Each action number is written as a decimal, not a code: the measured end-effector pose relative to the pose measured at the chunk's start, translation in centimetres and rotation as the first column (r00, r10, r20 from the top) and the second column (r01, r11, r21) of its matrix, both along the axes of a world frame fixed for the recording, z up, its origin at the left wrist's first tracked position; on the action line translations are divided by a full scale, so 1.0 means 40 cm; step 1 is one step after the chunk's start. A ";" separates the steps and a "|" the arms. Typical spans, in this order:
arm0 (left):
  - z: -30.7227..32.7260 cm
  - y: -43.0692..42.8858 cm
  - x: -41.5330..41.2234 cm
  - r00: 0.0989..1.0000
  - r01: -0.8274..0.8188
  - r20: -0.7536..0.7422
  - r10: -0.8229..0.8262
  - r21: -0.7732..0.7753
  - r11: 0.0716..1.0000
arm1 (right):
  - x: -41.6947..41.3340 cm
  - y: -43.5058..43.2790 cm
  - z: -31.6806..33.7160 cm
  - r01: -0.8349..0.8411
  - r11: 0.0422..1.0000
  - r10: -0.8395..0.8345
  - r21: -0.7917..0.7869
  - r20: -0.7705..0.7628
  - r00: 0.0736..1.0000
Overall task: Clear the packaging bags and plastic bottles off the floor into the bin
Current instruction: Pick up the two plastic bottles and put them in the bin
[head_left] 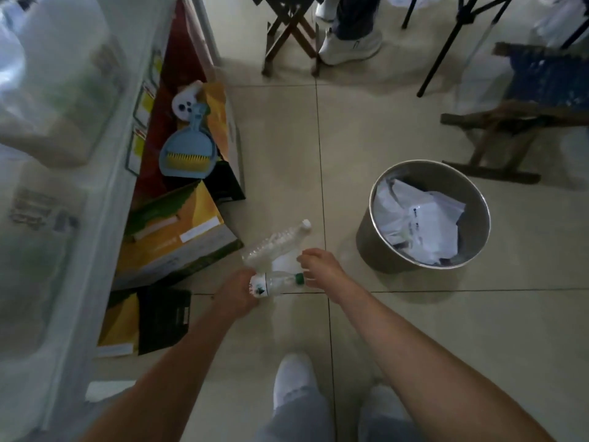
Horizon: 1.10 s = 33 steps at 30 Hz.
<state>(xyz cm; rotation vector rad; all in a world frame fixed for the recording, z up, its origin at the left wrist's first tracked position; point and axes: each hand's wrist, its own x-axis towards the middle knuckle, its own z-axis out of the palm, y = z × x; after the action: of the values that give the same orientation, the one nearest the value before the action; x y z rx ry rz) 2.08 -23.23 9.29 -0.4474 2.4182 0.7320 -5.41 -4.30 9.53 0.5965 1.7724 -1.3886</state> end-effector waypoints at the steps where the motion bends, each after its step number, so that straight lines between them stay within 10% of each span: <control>1: -0.033 -0.004 -0.007 1.000 0.029 0.012 -0.029 -0.034 0.999 | -0.004 -0.001 -0.028 0.021 1.000 -0.021 -0.002 0.017 1.000; 8: -0.218 -0.035 -0.008 0.969 0.217 0.157 -0.190 -0.179 0.960 | -0.016 0.029 -0.152 0.178 0.984 -0.178 0.006 0.033 0.983; 15: -0.134 -0.010 0.017 0.955 -0.290 0.088 0.282 0.106 0.951 | 0.028 0.036 -0.088 0.140 0.986 -0.139 0.087 -0.024 0.990; 23: 0.095 0.100 0.028 0.999 0.003 0.033 -0.018 0.412 0.911 | 0.068 -0.010 0.114 0.078 0.994 -0.074 0.079 -0.053 0.996; 33: -0.029 -0.050 -0.010 0.997 -0.038 0.063 0.033 0.077 0.996 | 0.020 0.051 0.057 0.089 0.982 -0.066 0.165 -0.143 0.988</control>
<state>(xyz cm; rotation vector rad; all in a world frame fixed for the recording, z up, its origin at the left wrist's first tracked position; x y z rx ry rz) 1.69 -25.24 8.12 -0.4758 2.3202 0.8135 -4.61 -2.28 11.81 0.6817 2.0119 -1.3669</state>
